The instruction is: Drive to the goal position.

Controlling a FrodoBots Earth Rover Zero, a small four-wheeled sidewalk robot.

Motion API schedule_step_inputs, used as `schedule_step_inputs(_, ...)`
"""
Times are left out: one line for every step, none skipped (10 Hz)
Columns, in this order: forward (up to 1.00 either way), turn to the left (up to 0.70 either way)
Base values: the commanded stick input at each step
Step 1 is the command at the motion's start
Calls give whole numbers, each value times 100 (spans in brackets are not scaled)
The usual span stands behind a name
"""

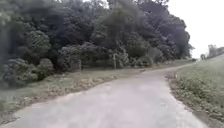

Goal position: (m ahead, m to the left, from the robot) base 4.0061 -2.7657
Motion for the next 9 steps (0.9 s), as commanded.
schedule_step_inputs(45,0)
schedule_step_inputs(45,0)
schedule_step_inputs(45,0)
schedule_step_inputs(45,0)
schedule_step_inputs(45,0)
schedule_step_inputs(57,0)
schedule_step_inputs(51,0)
schedule_step_inputs(45,0)
schedule_step_inputs(45,0)
